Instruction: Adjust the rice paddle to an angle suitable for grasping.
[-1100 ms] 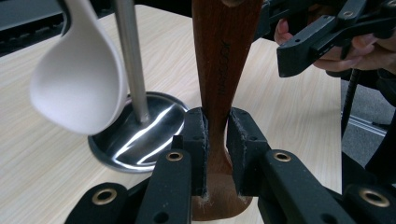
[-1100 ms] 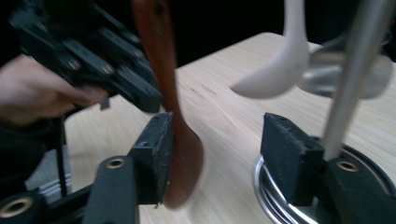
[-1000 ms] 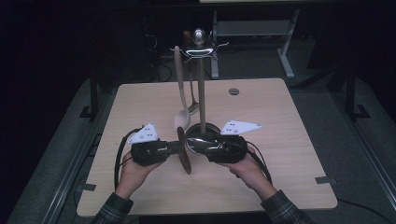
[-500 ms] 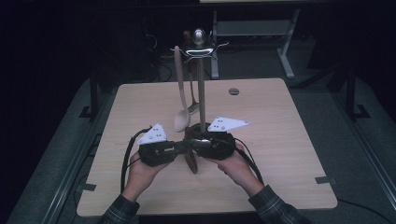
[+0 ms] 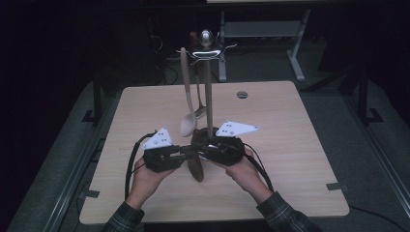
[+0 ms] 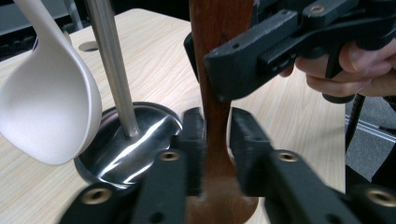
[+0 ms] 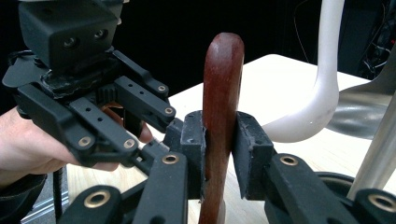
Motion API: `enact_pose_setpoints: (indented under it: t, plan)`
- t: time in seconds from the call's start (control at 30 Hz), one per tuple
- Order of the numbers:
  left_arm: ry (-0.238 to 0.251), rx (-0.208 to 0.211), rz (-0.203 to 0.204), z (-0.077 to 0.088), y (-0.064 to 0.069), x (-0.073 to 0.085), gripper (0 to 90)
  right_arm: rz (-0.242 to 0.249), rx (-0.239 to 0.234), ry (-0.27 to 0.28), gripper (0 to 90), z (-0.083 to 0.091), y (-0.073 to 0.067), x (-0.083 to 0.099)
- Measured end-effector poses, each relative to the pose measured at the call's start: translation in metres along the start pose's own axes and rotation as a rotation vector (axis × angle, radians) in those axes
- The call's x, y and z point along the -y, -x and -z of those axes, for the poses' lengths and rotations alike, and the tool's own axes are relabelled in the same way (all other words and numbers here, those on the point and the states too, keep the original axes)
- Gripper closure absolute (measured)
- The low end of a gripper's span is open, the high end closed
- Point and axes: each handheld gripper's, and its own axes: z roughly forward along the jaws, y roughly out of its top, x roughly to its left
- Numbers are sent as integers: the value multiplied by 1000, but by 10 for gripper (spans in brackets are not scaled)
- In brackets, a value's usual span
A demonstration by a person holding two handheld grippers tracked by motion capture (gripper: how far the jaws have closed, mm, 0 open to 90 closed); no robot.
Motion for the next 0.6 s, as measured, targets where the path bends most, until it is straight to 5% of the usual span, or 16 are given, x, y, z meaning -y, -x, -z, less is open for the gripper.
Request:
enact_pose_setpoints:
  t: [0.23,0.6]
  plan:
    - [-58,18,26,8,-2,8,521,15,-20,-7,764,1,5,-2]
    - [-145,-44,57,26,-10,36,379,64,-39,-10,767,1,8,-22]
